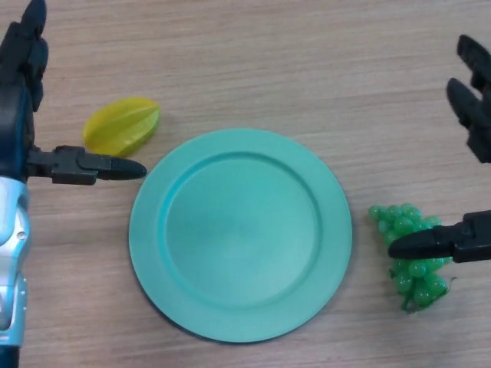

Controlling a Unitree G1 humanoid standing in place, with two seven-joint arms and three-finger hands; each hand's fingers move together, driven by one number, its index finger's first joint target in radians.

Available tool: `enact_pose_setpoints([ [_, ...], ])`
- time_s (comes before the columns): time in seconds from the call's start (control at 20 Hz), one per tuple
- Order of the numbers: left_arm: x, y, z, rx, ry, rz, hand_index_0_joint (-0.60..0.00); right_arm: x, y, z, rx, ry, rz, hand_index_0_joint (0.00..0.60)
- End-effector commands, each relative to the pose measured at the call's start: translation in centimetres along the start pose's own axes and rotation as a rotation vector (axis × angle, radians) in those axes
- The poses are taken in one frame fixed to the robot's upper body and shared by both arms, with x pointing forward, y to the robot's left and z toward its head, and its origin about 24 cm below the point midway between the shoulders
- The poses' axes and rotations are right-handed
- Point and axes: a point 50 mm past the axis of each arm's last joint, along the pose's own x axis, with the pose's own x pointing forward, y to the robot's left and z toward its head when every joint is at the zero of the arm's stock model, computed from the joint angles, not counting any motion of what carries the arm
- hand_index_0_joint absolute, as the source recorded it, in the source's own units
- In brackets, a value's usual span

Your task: Pick up the yellow starfruit and place it on the plate

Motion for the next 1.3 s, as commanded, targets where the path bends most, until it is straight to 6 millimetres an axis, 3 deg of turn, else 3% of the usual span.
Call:
enact_pose_setpoints([
  [0.05,1.4,2.5,3.4,0.01,-0.207,0.106,0.0,-0.7,-1.4,3.4,-0.092,-0.231,-0.062,0.0],
  [0.6,3.8,0.6,0.0,0.087,-0.145,0.114,0.0,-1.7,-1.8,4.0,-0.053,-0.235,-0.107,0.0],
  [1.1,5.0,-0.2,-1.2,0.095,-0.096,0.166,0.0,-1.8,-2.1,4.2,-0.049,-0.247,-0.112,0.0],
  [1.3,5.5,-0.9,-1.7,0.199,-0.096,0.175,0.0,-2.0,-2.3,4.1,-0.044,-0.247,-0.122,0.0],
])
